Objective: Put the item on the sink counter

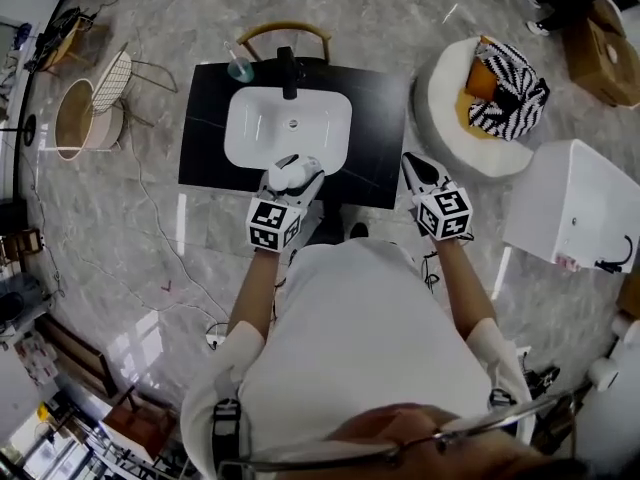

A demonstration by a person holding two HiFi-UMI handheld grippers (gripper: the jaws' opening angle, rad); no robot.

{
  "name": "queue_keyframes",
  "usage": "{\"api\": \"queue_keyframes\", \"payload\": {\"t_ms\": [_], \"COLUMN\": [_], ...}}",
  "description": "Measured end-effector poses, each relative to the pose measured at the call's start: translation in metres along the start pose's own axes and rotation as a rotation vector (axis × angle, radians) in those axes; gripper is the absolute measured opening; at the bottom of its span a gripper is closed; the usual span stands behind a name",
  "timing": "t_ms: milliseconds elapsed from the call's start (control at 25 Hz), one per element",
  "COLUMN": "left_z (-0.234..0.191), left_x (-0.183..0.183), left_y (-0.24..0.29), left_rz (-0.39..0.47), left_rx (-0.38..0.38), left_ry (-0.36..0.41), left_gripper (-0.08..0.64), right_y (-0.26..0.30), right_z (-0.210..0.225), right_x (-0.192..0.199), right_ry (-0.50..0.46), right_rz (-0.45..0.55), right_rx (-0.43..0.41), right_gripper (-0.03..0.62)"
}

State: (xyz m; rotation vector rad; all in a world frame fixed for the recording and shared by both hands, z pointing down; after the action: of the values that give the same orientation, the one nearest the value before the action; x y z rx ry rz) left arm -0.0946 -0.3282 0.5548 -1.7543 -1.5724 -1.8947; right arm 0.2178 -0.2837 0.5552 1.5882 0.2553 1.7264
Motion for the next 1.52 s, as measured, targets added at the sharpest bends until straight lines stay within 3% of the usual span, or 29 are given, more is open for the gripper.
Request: {"api": "queue_keyframes", "payload": {"t_ms": [360,760,1520], "left_z": [-0.062,-0.089,-0.110], "left_x": [-0.023,-0.040,-0.013], "left_y": [0.077,0.173,0.339], "left_rz": [-0.059,-0.117,-0.261], "left_rx": [0.079,0.143,0.096], "left_ry": [0.065,0.138,0.159], "left_gripper": [0.262,0.262,0.262], "right_y": [0.047,0.085,0.126], "right_z": [0.015,0.021,0.051], "right_x": [-0.011,-0.011,0.041], "right_ry": [0.027,0.091,0.172], "right_rz": [-0.050,-0.072,-0.167], "right_rx": [0.067,0.140,0.183], "right_gripper": [0.009,0.009,0.009]}}
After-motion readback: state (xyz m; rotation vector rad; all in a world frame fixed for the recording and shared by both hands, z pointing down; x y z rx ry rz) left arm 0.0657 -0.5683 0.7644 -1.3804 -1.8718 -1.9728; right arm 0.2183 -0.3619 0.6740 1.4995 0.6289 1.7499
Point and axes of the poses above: the fingertips, and each gripper's own axes: y forward along the fingers, z to its right, x out of its underside, the point moved 10 cm from there along -y, backward along the fingers, and after that the axes turned 8 degrees about -z, right-handed, at the moved point
